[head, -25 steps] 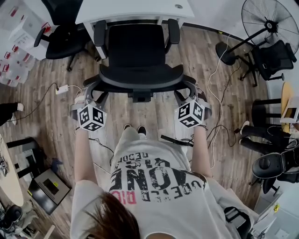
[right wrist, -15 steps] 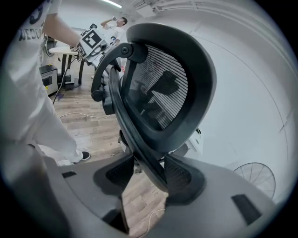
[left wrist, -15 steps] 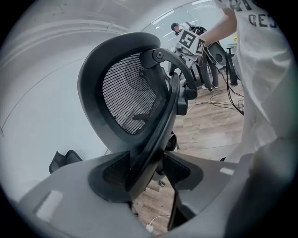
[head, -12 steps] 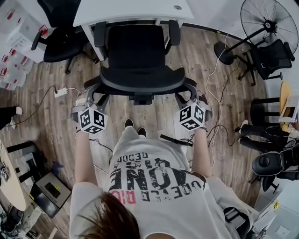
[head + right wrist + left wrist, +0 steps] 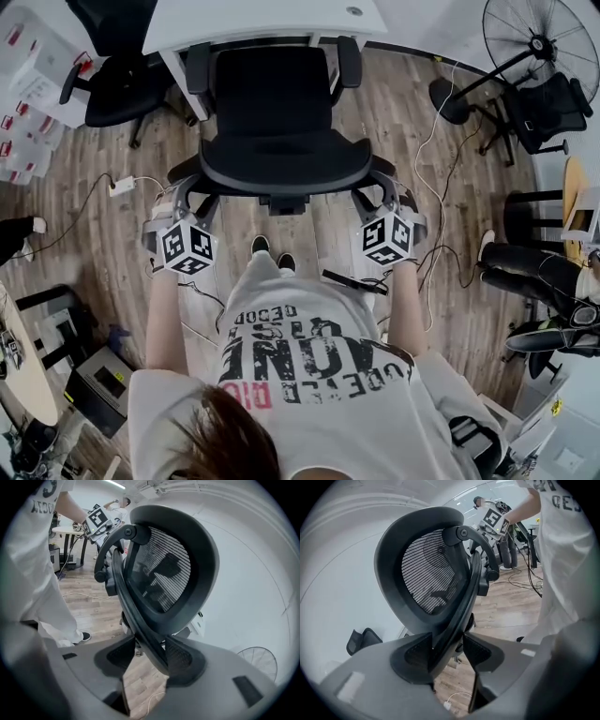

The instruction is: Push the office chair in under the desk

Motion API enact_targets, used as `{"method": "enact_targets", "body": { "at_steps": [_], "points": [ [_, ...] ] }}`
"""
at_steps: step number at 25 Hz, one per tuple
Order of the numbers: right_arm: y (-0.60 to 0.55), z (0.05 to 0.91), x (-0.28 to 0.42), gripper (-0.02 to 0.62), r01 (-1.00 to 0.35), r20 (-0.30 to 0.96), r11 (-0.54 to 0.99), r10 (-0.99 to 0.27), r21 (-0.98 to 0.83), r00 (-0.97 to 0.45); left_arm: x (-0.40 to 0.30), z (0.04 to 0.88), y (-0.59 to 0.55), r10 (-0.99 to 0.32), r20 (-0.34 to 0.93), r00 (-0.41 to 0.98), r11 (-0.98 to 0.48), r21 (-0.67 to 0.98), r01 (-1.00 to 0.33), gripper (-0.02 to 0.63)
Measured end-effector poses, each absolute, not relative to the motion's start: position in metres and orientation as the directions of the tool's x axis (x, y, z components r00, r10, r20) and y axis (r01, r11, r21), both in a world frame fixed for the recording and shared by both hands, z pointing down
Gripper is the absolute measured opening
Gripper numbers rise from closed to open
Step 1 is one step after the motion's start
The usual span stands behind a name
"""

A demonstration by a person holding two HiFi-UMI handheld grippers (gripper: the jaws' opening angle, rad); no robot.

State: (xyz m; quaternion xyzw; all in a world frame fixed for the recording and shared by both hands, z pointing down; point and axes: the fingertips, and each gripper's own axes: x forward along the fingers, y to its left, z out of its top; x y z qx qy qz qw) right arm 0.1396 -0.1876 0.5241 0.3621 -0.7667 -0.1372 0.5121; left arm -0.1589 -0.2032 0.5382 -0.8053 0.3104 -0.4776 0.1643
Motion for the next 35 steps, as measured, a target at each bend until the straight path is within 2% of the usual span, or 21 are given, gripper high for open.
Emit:
{"method": "enact_targets", "body": {
  "at_steps": [35],
  "points": [
    [-0.211, 0.526, 0.160, 0.196, -0.375, 0.717, 0.740, -0.658, 0.559, -0.231, -0.138, 0.537, -0.207, -0.682, 0.635, 0.362, -0.731, -0.583, -0.354, 0.213]
  ]
}}
